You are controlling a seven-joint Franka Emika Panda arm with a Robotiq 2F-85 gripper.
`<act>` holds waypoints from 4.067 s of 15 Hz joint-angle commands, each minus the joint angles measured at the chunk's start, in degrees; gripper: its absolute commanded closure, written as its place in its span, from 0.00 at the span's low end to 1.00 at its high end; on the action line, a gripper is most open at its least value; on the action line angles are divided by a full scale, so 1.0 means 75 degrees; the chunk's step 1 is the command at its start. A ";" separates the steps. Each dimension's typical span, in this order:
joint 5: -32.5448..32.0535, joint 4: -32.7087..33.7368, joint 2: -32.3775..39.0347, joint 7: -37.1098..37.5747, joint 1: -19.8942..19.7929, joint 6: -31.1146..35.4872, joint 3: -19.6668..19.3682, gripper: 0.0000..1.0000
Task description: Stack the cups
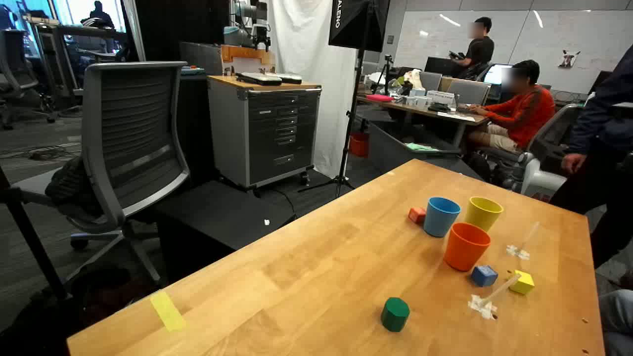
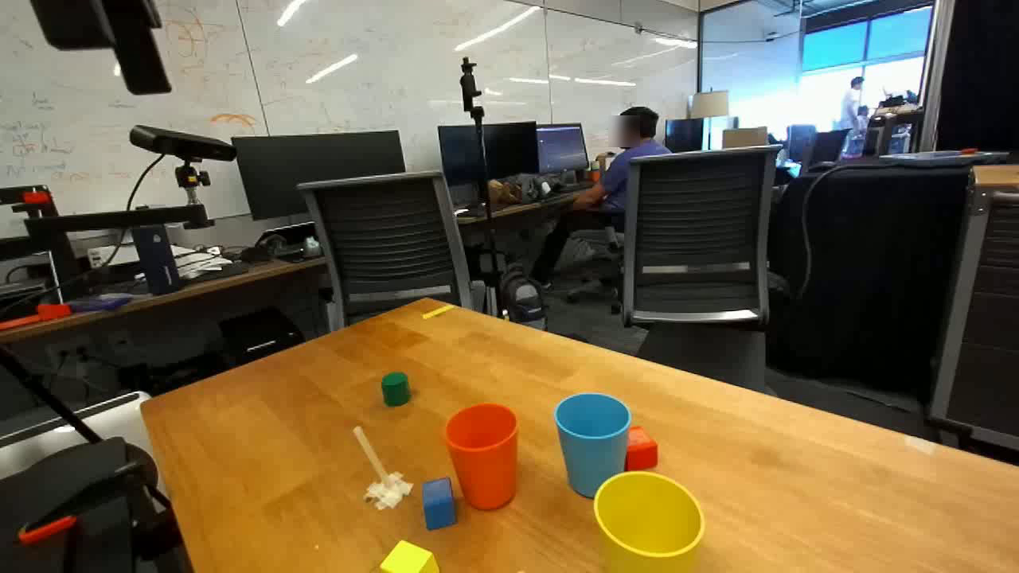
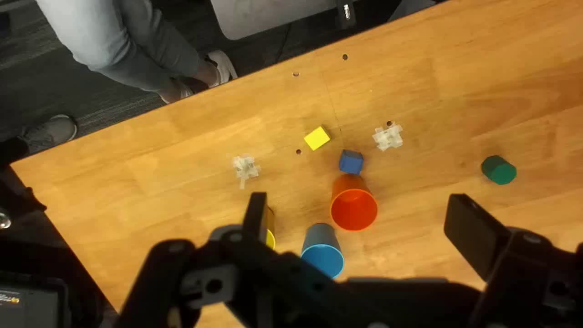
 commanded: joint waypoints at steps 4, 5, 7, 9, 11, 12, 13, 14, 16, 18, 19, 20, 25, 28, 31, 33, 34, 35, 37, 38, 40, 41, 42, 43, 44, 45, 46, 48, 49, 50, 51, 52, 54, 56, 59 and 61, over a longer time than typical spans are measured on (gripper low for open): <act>-0.0041 0.0090 -0.0038 0.0040 0.0075 -0.0017 -0.0055 0.00; -0.0041 0.0090 -0.0038 0.0040 0.0075 -0.0017 -0.0055 0.00; -0.0041 0.0090 -0.0038 0.0040 0.0075 -0.0017 -0.0055 0.00; -0.0041 0.0090 -0.0038 0.0040 0.0075 -0.0017 -0.0055 0.00; -0.0041 0.0090 -0.0038 0.0040 0.0075 -0.0017 -0.0055 0.00; -0.0041 0.0090 -0.0038 0.0040 0.0075 -0.0017 -0.0055 0.00; -0.0041 0.0090 -0.0038 0.0040 0.0075 -0.0017 -0.0055 0.00; -0.0041 0.0090 -0.0038 0.0040 0.0075 -0.0017 -0.0055 0.00; -0.0042 0.0090 -0.0038 0.0040 0.0075 -0.0017 -0.0055 0.00; -0.0001 0.0087 0.0021 0.0189 0.0034 0.0102 -0.0053 0.00; 0.0021 0.0115 0.0078 0.0299 0.0002 0.0178 -0.0053 0.00; 0.0071 0.0163 0.0160 0.0417 -0.0015 0.0294 -0.0076 0.00; 0.0281 0.0527 0.1077 0.1230 -0.0178 0.1307 -0.0219 0.00; 0.0648 0.0908 0.1935 0.1571 -0.0198 0.1897 -0.0335 0.00; 0.1055 0.1260 0.2679 0.1775 -0.0192 0.2405 -0.0400 0.00; 0.1227 0.1482 0.3181 0.2004 -0.0234 0.2778 -0.0401 0.00; 0.1309 0.1587 0.3407 0.2125 -0.0242 0.2979 -0.0409 0.00; 0.1434 0.1687 0.3644 0.2229 -0.0243 0.3222 -0.0430 0.00; 0.1698 0.1932 0.4117 0.2410 -0.0236 0.3473 -0.0471 0.00; 0.1839 0.2039 0.4341 0.2546 -0.0241 0.3628 -0.0487 0.00; 0.2143 0.2258 0.4779 0.2869 -0.0250 0.3940 -0.0531 0.00; 0.2226 0.2371 0.4985 0.3043 -0.0267 0.4032 -0.0541 0.00; 0.2346 0.2480 0.5182 0.3163 -0.0276 0.4125 -0.0574 0.00; 0.2427 0.2586 0.5366 0.3290 -0.0286 0.4222 -0.0595 0.00; 0.2511 0.2701 0.5546 0.3369 -0.0292 0.4285 -0.0628 0.00; 0.2599 0.2828 0.5715 0.3434 -0.0300 0.4314 -0.0665 0.00; 0.2678 0.2962 0.5891 0.3480 -0.0308 0.4300 -0.0702 0.00; 0.2814 0.3275 0.6273 0.3584 -0.0334 0.4246 -0.0789 0.00; 0.2890 0.3419 0.6447 0.3607 -0.0344 0.4219 -0.0827 0.00; 0.2941 0.3551 0.6619 0.3637 -0.0359 0.4242 -0.0863 0.00; 0.3023 0.3692 0.6810 0.3640 -0.0372 0.4240 -0.0895 0.00; 0.3082 0.3822 0.6983 0.3651 -0.0385 0.4226 -0.0926 0.00; 0.3210 0.4044 0.7318 0.3688 -0.0405 0.4262 -0.0977 0.00; 0.3278 0.4196 0.7619 0.3738 -0.0422 0.4450 -0.1001 0.00; 0.3261 0.4367 0.8002 0.3790 -0.0428 0.4589 -0.1024 0.00; 0.3231 0.4409 0.8195 0.3816 -0.0412 0.4715 -0.1033 0.00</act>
